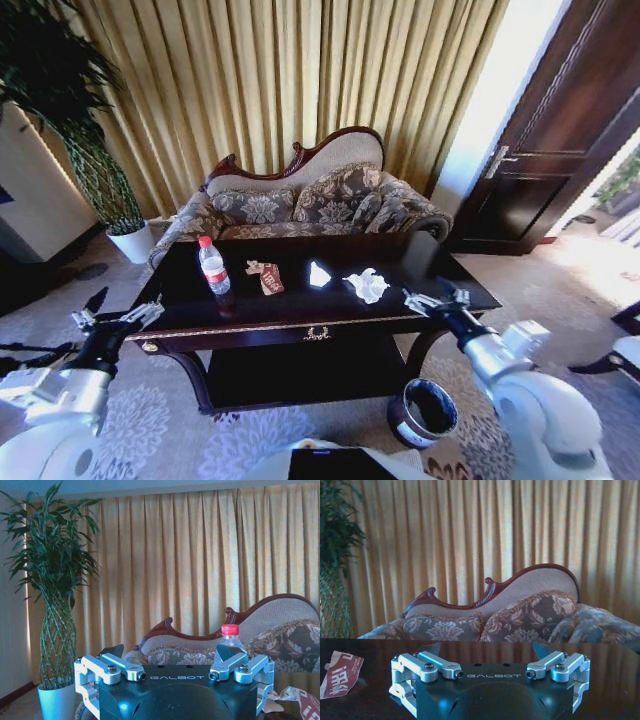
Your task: Move to the front of the table and place the trash on the table into the trash bin.
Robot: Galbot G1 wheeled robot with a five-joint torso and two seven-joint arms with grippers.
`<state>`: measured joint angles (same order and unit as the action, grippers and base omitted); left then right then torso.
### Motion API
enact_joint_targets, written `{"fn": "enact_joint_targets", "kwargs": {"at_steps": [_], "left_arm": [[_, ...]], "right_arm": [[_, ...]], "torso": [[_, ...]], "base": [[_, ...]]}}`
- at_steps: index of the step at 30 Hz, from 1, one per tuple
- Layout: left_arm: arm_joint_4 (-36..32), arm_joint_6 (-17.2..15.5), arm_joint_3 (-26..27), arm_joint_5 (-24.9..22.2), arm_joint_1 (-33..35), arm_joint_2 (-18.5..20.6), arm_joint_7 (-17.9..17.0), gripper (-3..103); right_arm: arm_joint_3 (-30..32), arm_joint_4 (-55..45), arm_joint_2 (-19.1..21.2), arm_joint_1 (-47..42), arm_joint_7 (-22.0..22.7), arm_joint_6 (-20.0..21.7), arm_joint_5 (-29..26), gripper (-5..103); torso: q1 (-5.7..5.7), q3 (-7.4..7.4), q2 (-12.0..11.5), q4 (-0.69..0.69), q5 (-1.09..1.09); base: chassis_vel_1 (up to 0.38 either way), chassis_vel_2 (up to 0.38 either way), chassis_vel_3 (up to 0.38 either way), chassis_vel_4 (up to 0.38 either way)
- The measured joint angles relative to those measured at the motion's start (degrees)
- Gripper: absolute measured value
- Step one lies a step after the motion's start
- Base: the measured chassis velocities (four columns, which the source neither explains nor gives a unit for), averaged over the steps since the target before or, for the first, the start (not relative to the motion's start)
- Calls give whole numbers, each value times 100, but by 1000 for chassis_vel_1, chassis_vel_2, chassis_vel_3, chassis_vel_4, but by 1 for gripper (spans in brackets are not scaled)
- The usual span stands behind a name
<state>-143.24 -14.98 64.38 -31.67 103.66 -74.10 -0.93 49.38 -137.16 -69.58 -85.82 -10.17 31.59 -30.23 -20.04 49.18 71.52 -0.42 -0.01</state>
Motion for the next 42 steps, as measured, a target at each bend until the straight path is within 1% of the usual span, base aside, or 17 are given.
{"fn": "enact_joint_targets", "kwargs": {"at_steps": [1,5,6,8,9,13,17,21,25,27,30,32,36,42], "left_arm": [[0,0,0,0,0,0,0,100],[0,-34,21,20,-45,-41,-9,100],[0,-34,21,20,-45,-41,-9,100],[0,-67,-11,58,-32,-79,-10,100],[0,-67,-11,58,-32,-79,-10,100],[0,-134,-88,177,3,-150,-14,100],[0,-197,-114,187,-20,-173,-23,100],[0,-303,-135,199,-61,-195,-37,100],[0,-308,-123,218,-60,-217,-39,100],[0,-308,-96,238,-42,-254,-39,100],[0,-309,-91,248,-28,-271,-40,100],[0,-309,-94,266,-7,-290,-40,100],[0,-309,-97,270,-15,-275,-40,100],[0,-309,-119,270,-22,-270,-38,100]], "right_arm": [[0,0,0,0,0,0,0,100],[-256,456,486,426,-1,107,-86,100],[-256,456,486,426,-1,107,-86,100],[-454,831,687,628,-1,113,-117,100],[-454,831,687,628,-1,113,-117,100],[-914,1436,961,1089,19,172,-150,100],[-1123,1642,1013,1291,47,188,-134,100],[-1463,1990,1055,1646,226,296,-88,100],[-1587,2111,1065,1772,319,366,-118,100],[-1775,2257,1105,1880,428,389,-153,100],[-1840,2298,1123,1915,451,392,-175,100],[-2011,2379,1168,2002,483,421,-242,100],[-2163,2477,1186,2102,506,429,-261,100],[-2300,2602,1165,2169,557,430,-251,100]], "torso": [[0,0,0,0,0],[1,0,0,0,0],[1,0,0,0,0],[0,0,0,-2,1],[0,0,0,-2,1],[0,0,0,-1,0],[0,0,0,1,0],[0,0,0,-1,0],[0,0,0,-1,-1],[0,0,0,-1,0],[0,0,0,-1,0],[0,0,0,0,-1],[1,0,0,-1,-1],[1,0,0,-1,0]], "base": [[0,0,0,0],[0,0,0,0],[0,0,0,0],[0,0,0,0],[0,0,0,0],[0,0,0,0],[0,0,0,0],[0,0,0,0],[0,0,0,0],[0,0,0,0],[0,0,0,0],[0,0,0,0],[0,0,0,0],[0,0,0,0]]}}
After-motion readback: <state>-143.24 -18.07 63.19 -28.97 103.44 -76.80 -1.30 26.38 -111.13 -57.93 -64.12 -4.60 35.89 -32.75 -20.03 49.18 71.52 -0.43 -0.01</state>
